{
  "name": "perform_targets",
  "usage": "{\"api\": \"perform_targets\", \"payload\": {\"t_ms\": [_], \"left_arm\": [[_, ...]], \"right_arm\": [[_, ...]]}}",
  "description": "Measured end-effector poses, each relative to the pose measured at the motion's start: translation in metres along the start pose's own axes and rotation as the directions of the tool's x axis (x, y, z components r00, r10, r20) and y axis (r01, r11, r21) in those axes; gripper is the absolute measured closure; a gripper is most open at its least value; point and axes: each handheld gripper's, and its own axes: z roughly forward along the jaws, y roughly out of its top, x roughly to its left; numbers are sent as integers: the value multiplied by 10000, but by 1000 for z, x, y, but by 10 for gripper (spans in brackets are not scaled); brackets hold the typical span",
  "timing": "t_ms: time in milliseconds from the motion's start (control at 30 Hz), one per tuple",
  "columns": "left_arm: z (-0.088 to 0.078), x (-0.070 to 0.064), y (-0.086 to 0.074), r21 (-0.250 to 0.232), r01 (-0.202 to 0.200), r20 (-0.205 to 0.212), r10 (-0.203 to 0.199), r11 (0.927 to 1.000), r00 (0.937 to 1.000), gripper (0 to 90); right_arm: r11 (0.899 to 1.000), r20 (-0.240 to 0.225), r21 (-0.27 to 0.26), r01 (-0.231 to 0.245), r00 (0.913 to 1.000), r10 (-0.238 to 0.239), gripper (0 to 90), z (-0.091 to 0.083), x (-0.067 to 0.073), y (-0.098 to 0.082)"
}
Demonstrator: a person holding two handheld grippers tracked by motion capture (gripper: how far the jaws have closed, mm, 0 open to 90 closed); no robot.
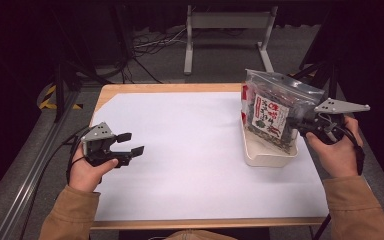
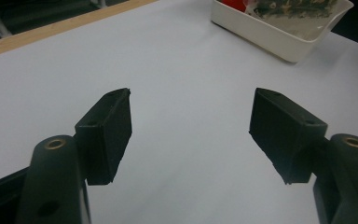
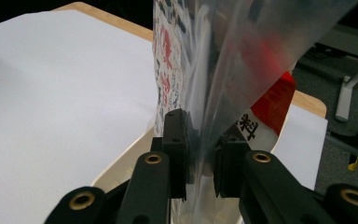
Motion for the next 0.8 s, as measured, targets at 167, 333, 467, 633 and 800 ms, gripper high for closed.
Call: {"api": "perform_targets", "payload": {"t_ms": [167, 333, 467, 633, 800], "left_arm": [[0, 1, -1, 19, -73, -49, 73, 10000, 10000, 302], [0, 1, -2, 25, -18, -59, 19, 10000, 10000, 301], [1, 0, -1, 47, -36, -88, 36, 10000, 10000, 300], [0, -1, -1, 62, -81, -35, 81, 9999, 10000, 300], [1, 0, -2, 33, -45, -86, 46, 10000, 10000, 298]], "right_arm": [[9997, -43, 237, -5, 10000, 6, 779, 8, 2, -7], [9994, -126, 320, -162, 9998, 167, 778, 13, 1, -17], [9984, -257, 488, -298, 9992, 311, 777, 19, 1, -23], [9977, -262, 516, -442, 9986, 456, 776, 23, 2, -29], [9980, -285, 417, -473, 9984, 485, 771, 22, 0, -30]]}}
